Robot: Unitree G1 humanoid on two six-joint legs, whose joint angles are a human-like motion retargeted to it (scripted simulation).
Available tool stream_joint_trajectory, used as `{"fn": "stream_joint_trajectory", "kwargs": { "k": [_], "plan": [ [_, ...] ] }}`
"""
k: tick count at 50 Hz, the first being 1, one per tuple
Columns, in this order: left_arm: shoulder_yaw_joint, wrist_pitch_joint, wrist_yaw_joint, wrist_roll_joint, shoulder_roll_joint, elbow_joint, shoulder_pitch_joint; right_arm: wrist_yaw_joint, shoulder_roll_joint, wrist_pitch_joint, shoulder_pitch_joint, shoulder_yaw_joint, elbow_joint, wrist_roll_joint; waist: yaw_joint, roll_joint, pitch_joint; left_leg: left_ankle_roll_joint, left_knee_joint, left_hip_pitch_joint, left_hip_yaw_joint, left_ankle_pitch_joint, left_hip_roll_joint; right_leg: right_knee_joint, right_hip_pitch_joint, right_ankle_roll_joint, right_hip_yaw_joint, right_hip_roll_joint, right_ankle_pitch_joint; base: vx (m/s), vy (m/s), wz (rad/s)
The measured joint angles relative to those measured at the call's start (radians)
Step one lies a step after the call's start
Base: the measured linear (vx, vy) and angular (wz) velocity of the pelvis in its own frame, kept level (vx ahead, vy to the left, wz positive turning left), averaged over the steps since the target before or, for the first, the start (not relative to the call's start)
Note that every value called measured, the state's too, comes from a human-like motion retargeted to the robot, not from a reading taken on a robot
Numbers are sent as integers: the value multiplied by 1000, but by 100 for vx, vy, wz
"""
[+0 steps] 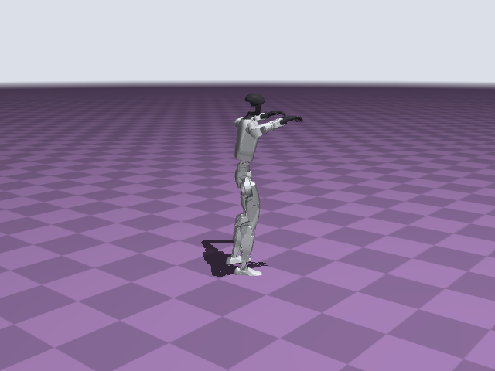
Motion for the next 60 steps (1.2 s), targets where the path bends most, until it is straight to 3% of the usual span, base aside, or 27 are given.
{"fn": "stream_joint_trajectory", "kwargs": {
  "k": [8, 22, 40, 60],
  "plan": [
    [-47, -5, -45, -25, 45, 18, -1, 63, 8, 4, 60, -1, -23, 21, 44, 18, -94, 1, -72, 43, -2, 3, -20, -29, 27, 0, -11, -11, -4, 15, 7, 8],
    [-83, -9, -89, -7, 50, 4, -26, 110, -1, 10, 105, -40, -2, 25, 77, 40, -155, 14, -86, 70, -7, -10, -44, -30, 52, 0, -16, -34, -27, 7, 5, 3],
    [-159, -7, -141, -114, 45, -67, -119, 106, -11, 19, 124, -103, 18, 17, 67, 35, -156, 14, -94, 62, -17, -8, -48, -29, 45, 0, -29, -38, -34, 0, 0, 0],
    [-143, 6, -148, -121, 32, -99, -122, 111, 0, 28, 182, -174, 0, 18, 76, 29, -137, 10, -93, 47, -24, -5, -45, -32, 35, 0, -35, -34, -29, 0, 0, 0]
  ]
}}
